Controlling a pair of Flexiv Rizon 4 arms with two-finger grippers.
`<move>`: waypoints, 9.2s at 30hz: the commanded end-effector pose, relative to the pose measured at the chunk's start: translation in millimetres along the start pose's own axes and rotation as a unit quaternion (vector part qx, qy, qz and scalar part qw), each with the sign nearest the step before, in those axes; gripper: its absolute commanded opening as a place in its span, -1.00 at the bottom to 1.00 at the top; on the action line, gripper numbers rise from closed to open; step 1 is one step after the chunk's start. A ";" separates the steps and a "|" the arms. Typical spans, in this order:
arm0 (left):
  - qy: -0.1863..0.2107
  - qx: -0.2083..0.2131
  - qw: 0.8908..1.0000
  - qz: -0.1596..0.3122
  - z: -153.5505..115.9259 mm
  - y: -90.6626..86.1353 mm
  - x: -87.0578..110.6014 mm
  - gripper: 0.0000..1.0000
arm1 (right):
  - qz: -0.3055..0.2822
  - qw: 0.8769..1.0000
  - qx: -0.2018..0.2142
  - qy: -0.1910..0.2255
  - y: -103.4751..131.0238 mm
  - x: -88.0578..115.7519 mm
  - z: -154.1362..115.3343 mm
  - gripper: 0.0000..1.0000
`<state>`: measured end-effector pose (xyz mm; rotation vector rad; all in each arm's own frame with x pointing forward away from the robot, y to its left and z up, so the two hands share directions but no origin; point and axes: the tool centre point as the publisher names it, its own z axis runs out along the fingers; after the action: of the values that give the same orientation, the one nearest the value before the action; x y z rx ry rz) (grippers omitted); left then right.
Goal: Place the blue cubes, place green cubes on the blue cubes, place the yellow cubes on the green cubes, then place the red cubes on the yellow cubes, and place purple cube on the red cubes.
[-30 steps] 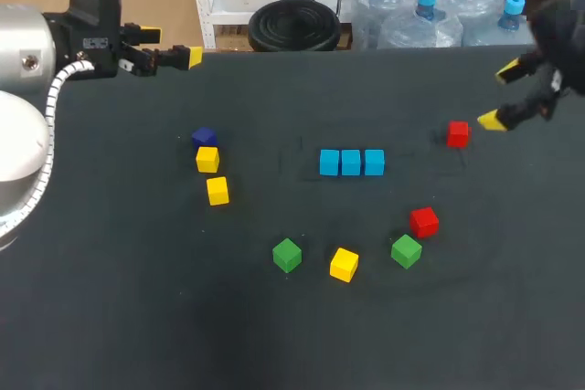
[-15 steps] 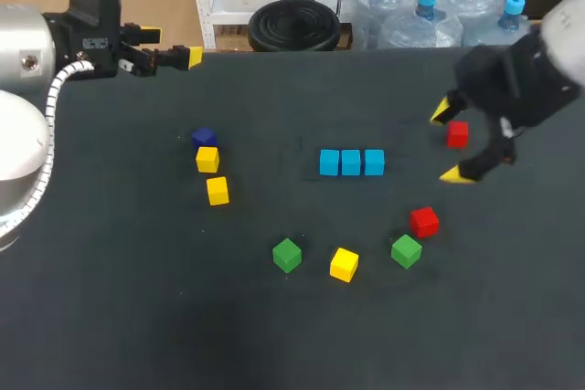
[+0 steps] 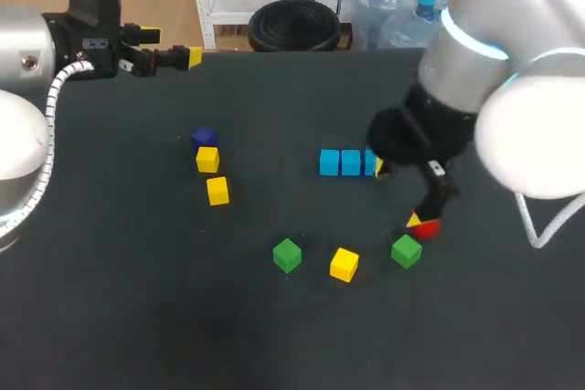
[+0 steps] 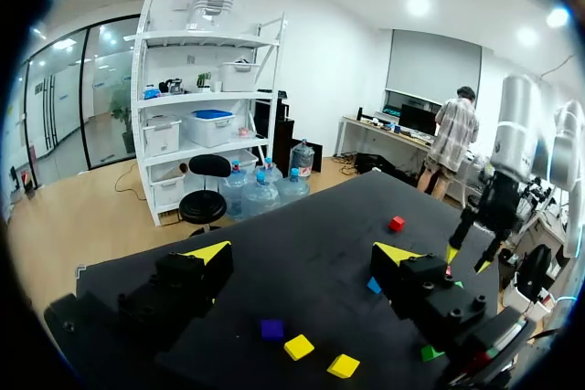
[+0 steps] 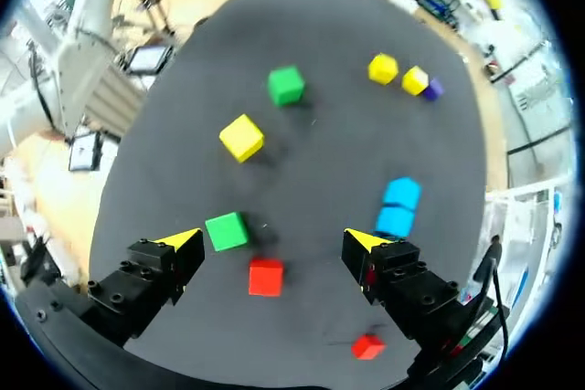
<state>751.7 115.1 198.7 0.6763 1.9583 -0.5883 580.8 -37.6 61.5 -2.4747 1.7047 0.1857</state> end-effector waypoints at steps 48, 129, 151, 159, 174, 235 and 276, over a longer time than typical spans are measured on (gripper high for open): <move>-0.004 0.001 1.000 0.000 -0.2 0.6 1.5 1.00 | -0.060 0.997 0.005 0.049 48.8 5.3 63.6 0.56; -0.004 0.001 1.000 0.000 -0.2 0.6 1.5 1.00 | 0.151 0.987 0.024 0.058 -122.2 14.4 12.8 -1.00; -0.004 0.001 1.000 0.000 -0.2 0.6 1.5 1.00 | 0.187 0.981 -0.001 0.055 -141.8 18.1 29.8 -1.00; -0.004 0.001 1.000 0.000 -0.2 0.6 1.5 1.00 | 0.198 0.979 -0.012 0.056 -139.9 19.9 36.6 -1.00; -0.004 0.001 1.000 0.000 -0.2 0.6 1.5 1.00 | 0.197 0.979 -0.020 0.054 -136.7 21.9 43.1 -1.00; -0.004 0.001 1.000 0.000 -0.2 0.6 1.5 1.00 | 0.218 0.974 -0.020 0.052 -134.7 26.3 37.8 -0.66; -0.004 0.001 1.000 0.000 -0.2 0.6 1.5 1.00 | 0.257 0.966 0.028 -0.004 -142.0 37.3 -5.5 1.00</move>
<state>751.5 115.1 198.7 0.6755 1.9581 -0.5884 734.3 -2.0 46.4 -1.9915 2.3102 0.1608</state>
